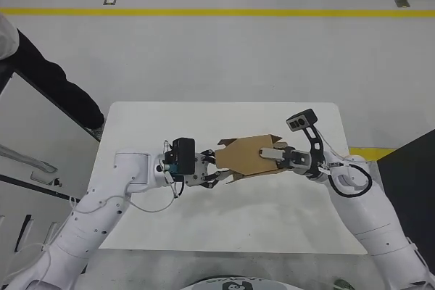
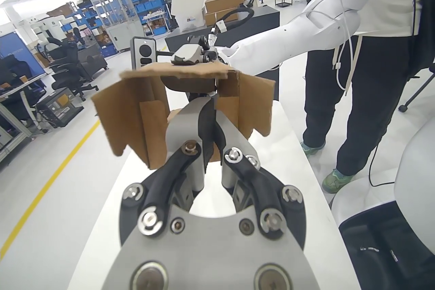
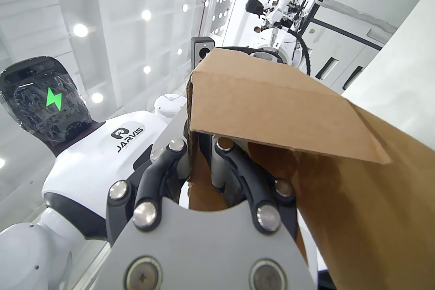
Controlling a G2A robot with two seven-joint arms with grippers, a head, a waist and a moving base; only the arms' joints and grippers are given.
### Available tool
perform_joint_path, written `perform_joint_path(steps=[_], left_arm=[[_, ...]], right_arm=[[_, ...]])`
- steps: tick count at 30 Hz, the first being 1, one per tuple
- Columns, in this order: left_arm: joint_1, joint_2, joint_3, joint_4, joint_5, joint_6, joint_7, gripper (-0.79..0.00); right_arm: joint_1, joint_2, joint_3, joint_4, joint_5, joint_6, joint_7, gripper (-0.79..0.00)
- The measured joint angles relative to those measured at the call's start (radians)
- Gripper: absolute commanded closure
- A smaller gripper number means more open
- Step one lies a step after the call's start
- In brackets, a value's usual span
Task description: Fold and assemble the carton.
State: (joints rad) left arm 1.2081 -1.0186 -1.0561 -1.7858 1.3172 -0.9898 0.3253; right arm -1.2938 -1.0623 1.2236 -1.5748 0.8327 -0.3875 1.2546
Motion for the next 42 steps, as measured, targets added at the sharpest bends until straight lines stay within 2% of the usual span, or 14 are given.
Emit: perform_joint_path(steps=[7,19,25,36,42], left_arm=[[-0.016,-0.005,0.012,0.011,0.011,0.004,0.004,0.000],[0.012,0.011,-0.085,0.009,0.011,0.021,0.009,0.000],[0.027,0.014,-0.100,0.001,0.009,0.018,0.004,0.000],[0.041,0.018,-0.117,-0.011,0.005,0.008,-0.005,0.000],[0.038,0.013,-0.085,-0.033,0.014,0.004,0.007,0.000]], right_arm=[[-0.003,-0.002,0.001,0.003,-0.008,0.005,-0.002,0.000],[-0.022,0.001,0.049,0.019,-0.008,-0.002,-0.014,0.000],[-0.025,0.000,0.056,0.015,-0.008,-0.001,-0.019,0.000],[-0.045,0.001,0.086,0.014,-0.123,0.041,-0.184,0.000],[-0.051,0.000,0.071,-0.017,-0.153,0.061,-0.191,0.000]])
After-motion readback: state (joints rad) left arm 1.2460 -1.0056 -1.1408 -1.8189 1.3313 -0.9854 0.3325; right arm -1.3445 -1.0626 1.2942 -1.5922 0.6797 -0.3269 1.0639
